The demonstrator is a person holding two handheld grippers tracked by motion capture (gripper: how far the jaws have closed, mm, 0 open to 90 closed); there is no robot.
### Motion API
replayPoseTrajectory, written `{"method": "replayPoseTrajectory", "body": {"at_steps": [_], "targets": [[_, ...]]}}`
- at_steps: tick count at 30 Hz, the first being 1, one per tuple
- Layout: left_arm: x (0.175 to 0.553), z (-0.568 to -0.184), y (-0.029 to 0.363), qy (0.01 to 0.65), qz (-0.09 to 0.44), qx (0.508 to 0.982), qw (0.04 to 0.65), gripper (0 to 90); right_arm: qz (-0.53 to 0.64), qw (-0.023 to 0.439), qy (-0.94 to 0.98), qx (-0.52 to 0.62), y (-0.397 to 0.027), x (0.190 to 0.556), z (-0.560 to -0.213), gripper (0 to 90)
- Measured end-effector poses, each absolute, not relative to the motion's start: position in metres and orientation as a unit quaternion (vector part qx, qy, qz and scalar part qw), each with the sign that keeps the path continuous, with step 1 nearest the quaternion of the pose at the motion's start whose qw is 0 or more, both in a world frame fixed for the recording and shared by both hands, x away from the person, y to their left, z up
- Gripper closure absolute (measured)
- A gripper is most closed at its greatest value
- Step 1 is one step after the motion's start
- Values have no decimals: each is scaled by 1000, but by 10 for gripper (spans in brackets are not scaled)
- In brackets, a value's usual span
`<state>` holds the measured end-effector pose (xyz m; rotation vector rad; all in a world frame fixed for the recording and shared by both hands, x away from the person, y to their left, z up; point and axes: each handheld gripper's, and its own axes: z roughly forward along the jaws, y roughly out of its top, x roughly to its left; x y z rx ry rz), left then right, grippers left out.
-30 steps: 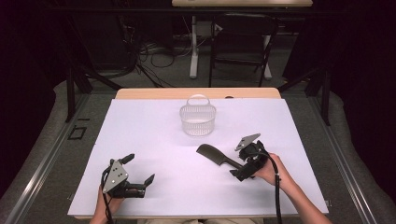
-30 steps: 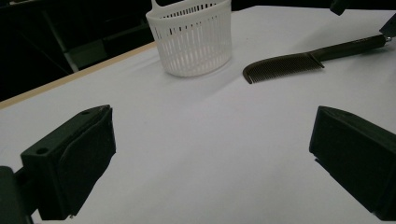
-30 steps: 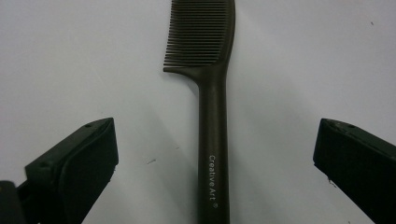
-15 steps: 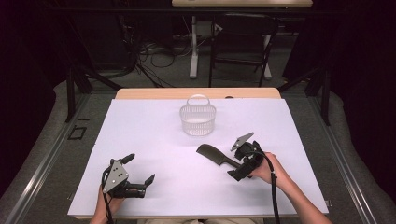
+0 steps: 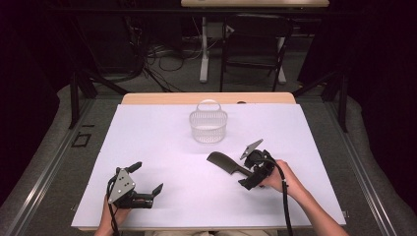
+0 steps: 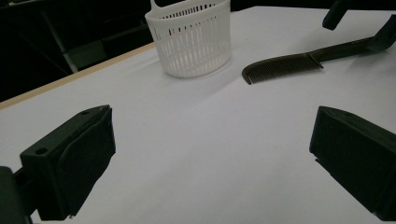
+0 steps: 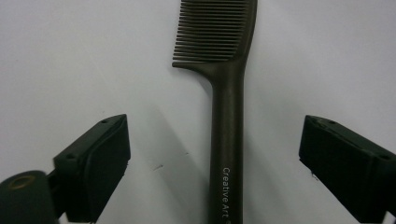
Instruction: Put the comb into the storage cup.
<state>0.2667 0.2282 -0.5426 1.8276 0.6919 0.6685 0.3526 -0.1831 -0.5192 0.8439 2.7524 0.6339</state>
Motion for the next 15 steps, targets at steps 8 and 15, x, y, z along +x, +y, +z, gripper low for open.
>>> {"method": "replayPoseTrajectory", "body": {"at_steps": [8, 15], "targets": [[267, -542, 228, 288, 279, 760, 512, 6, 204, 95, 931, 288, -180, 355, -517, 195], [267, -542, 227, 286, 278, 761, 512, 6, 193, 95, 935, 283, -171, 357, -513, 320]]}}
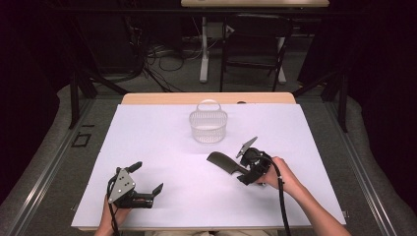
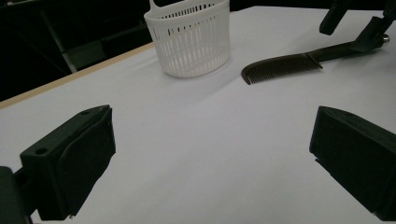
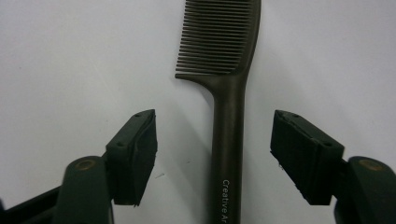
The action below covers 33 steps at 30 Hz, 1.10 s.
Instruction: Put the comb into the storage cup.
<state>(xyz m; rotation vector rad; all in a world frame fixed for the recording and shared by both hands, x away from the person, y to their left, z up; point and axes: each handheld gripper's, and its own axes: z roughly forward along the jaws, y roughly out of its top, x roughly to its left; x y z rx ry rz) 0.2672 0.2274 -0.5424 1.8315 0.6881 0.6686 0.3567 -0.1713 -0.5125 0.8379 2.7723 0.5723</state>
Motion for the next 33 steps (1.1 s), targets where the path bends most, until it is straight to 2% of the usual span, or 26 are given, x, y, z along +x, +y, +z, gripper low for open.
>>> {"method": "replayPoseTrajectory", "body": {"at_steps": [17, 33], "targets": [[267, -542, 229, 289, 275, 758, 515, 7, 154, 84, 948, 266, -155, 368, -515, 517], [267, -542, 228, 289, 273, 757, 518, 7, 133, 81, 952, 265, -150, 372, -514, 584]]}}
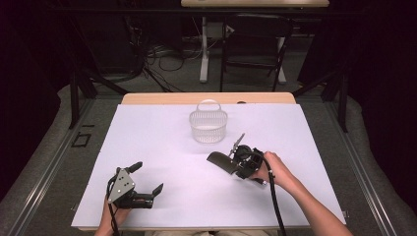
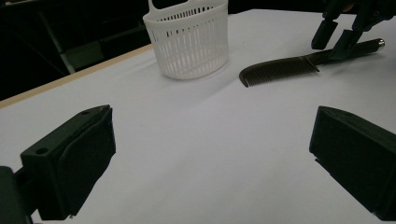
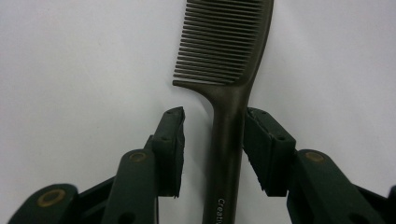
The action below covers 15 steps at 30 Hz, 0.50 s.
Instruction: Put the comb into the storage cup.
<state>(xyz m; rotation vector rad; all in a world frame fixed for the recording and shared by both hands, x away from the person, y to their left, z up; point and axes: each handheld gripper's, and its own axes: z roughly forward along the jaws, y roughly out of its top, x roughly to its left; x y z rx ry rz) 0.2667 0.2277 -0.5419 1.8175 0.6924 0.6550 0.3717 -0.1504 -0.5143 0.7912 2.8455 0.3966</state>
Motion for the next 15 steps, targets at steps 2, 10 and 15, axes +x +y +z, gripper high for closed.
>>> {"method": "replayPoseTrajectory", "body": {"at_steps": [2, 10, 15], "targets": [[267, -542, 228, 290, 272, 757, 518, 7, 130, 80, 952, 264, -149, 372, -515, 587], [267, -542, 229, 290, 271, 757, 519, 7, 111, 86, 950, 279, -148, 377, -518, 604], [267, -542, 229, 294, 267, 755, 521, 7, 105, 78, 947, 293, -148, 381, -522, 611]]}}
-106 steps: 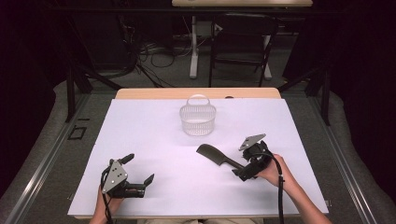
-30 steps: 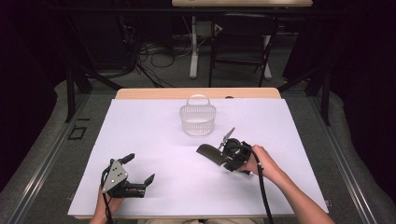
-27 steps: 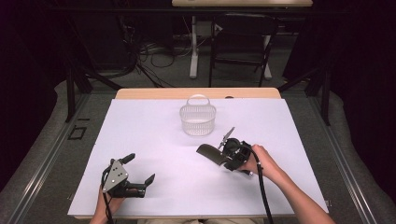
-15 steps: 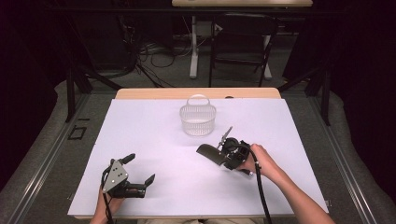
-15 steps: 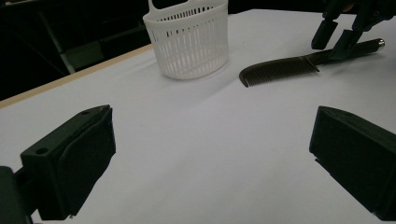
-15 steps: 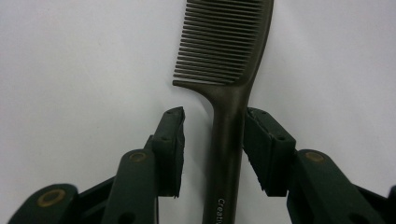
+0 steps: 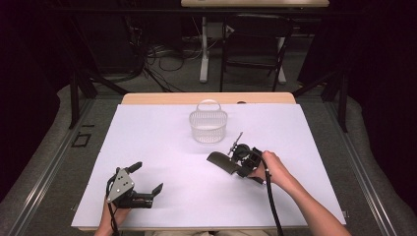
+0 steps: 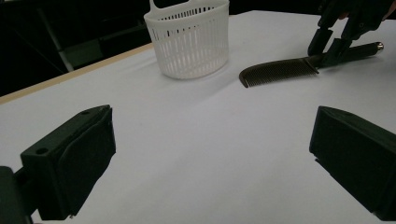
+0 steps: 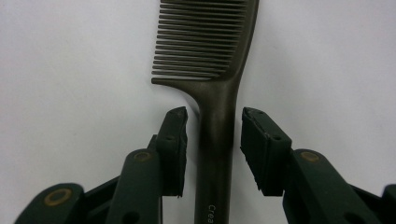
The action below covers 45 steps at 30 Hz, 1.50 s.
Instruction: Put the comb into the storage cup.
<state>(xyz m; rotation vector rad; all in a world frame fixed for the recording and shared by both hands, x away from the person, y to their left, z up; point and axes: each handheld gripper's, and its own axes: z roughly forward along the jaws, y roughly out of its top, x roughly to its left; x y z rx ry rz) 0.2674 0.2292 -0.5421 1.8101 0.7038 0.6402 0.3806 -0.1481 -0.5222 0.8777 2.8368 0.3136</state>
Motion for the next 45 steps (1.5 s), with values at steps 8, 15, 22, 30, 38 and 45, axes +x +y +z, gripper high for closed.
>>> {"method": "replayPoseTrajectory", "body": {"at_steps": [8, 15, 22, 30, 38, 45], "targets": [[268, -542, 229, 297, 261, 755, 523, 7, 94, 73, 944, 308, -145, 384, -527, 668], [268, -542, 230, 299, 260, 755, 523, 7, 108, 58, 937, 326, -150, 387, -528, 714], [268, -542, 230, 299, 261, 755, 522, 5, 122, 45, 934, 334, -154, 388, -528, 723], [268, -543, 230, 298, 262, 756, 520, 5, 148, 51, 931, 329, -159, 384, -523, 725], [268, -542, 229, 297, 264, 756, 520, 6, 176, 53, 928, 325, -166, 379, -514, 726], [268, -542, 230, 298, 263, 755, 521, 5, 192, 62, 923, 327, -174, 375, -507, 726]]}}
